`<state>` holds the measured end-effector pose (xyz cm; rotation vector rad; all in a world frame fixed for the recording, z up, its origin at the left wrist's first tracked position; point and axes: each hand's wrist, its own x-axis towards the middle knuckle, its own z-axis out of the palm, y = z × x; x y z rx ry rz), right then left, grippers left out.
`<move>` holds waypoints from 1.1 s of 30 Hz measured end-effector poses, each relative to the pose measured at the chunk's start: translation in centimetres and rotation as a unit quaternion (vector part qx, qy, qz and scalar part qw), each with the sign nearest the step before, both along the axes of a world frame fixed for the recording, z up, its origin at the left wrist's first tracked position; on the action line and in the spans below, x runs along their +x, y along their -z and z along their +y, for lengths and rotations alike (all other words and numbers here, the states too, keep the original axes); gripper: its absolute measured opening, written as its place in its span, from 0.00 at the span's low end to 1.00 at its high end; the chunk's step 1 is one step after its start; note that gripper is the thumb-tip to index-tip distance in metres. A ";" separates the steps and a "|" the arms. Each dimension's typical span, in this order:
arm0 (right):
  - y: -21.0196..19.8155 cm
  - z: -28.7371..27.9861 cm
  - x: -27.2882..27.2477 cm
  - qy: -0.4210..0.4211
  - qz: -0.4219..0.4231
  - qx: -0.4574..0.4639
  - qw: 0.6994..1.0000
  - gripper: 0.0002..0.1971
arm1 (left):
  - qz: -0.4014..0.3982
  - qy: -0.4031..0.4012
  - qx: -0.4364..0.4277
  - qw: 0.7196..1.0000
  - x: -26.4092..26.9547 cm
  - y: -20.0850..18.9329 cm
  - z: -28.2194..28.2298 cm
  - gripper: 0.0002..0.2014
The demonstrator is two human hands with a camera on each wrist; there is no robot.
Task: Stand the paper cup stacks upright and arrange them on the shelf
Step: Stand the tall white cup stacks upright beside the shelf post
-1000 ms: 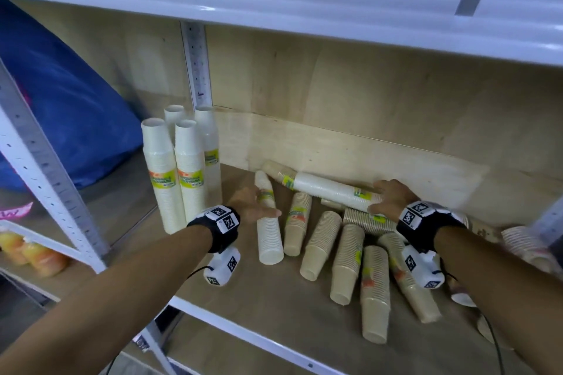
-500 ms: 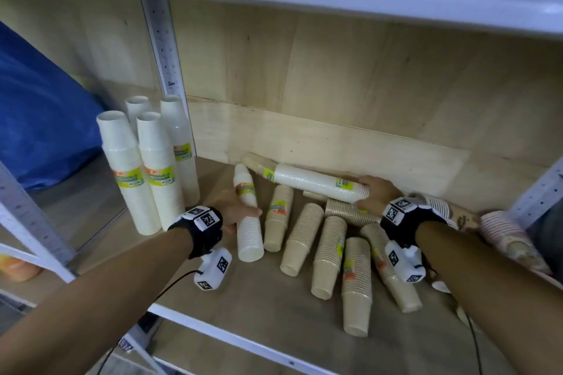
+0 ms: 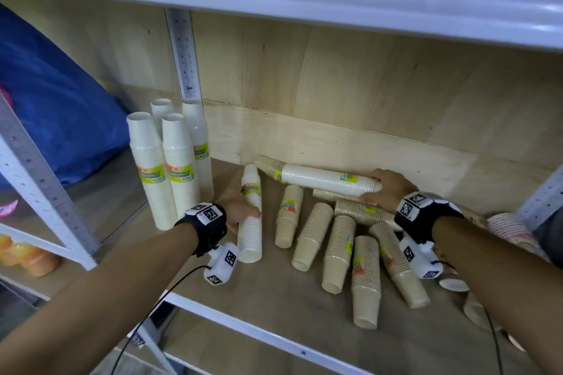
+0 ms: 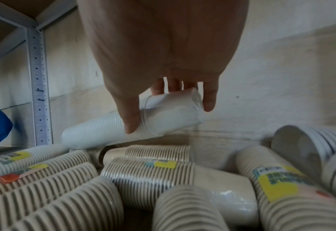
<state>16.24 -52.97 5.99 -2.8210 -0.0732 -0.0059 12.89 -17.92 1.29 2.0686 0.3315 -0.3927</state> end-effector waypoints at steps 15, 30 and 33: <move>-9.8 7.4 -1.9 -0.044 -0.123 0.108 0.986 0.24 | -0.174 0.014 0.079 0.981 -2.5 -4.9 2.4 0.32; -14.2 17.6 -3.9 -0.139 -0.117 0.162 0.970 0.27 | -0.253 0.011 0.086 0.963 -3.6 -5.6 4.0 0.33; -13.3 18.8 -4.3 -0.150 -0.097 0.137 0.974 0.28 | -0.246 0.018 0.085 0.965 -3.6 -5.3 3.9 0.32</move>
